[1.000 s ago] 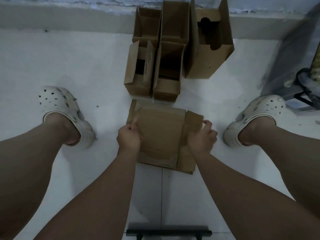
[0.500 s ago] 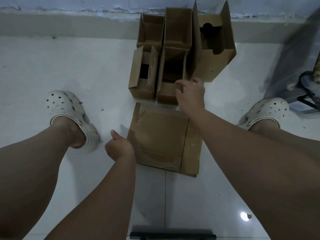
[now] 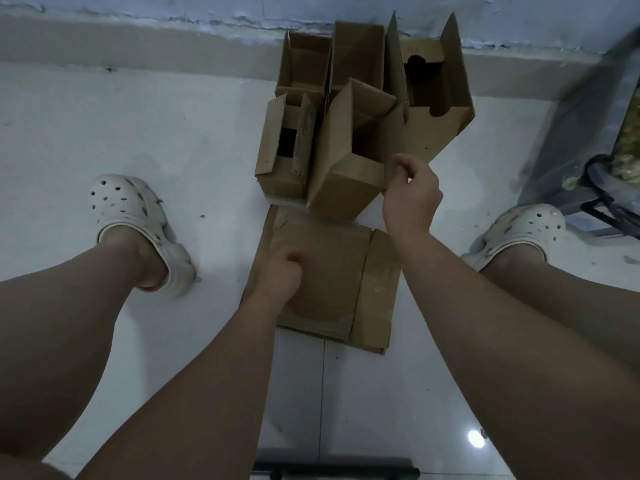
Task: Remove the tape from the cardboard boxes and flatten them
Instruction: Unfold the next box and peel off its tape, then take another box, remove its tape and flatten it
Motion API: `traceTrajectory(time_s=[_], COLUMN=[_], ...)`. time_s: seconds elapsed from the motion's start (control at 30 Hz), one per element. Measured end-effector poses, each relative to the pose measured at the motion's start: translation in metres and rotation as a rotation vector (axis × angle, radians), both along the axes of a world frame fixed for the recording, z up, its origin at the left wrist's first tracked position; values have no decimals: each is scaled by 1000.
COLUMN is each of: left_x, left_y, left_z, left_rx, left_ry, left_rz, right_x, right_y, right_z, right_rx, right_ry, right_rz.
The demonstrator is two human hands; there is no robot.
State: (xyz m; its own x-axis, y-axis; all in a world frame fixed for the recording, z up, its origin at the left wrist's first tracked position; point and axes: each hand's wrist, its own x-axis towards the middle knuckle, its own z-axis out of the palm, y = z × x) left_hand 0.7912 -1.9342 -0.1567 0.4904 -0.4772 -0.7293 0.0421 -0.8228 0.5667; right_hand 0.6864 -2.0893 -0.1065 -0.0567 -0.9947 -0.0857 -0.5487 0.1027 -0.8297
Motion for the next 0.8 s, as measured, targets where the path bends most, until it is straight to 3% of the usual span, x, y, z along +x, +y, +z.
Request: traceTrajectory(time_s=[0.1,0.2,0.3,0.4,0.5,0.63,0.8], left_x=[-9,-14,-15,-14,-7,6,14], left_y=[9,13,15,15,9,6,11], left_z=[4,16,30,52,79,116,129], left_rx=[24,-78,-92,-193,-440,-529,-476], left_ry=[101,161,212,374,522,292,185], left_rz=[-45,106,117,345,563,363,118], right_x=[-5,-15,-28,-45,-64,-80,-95], right_y=[8,14,22,31,45,64,80], right_z=[14,28,42,54,61,64,63], right_rx=[48,91,182,383,557,712,863], right_ry=[-125,-223,-387,-570,-560,-533,-517], right_rz=[-108,-195,-293,-360,-268,-133,-112])
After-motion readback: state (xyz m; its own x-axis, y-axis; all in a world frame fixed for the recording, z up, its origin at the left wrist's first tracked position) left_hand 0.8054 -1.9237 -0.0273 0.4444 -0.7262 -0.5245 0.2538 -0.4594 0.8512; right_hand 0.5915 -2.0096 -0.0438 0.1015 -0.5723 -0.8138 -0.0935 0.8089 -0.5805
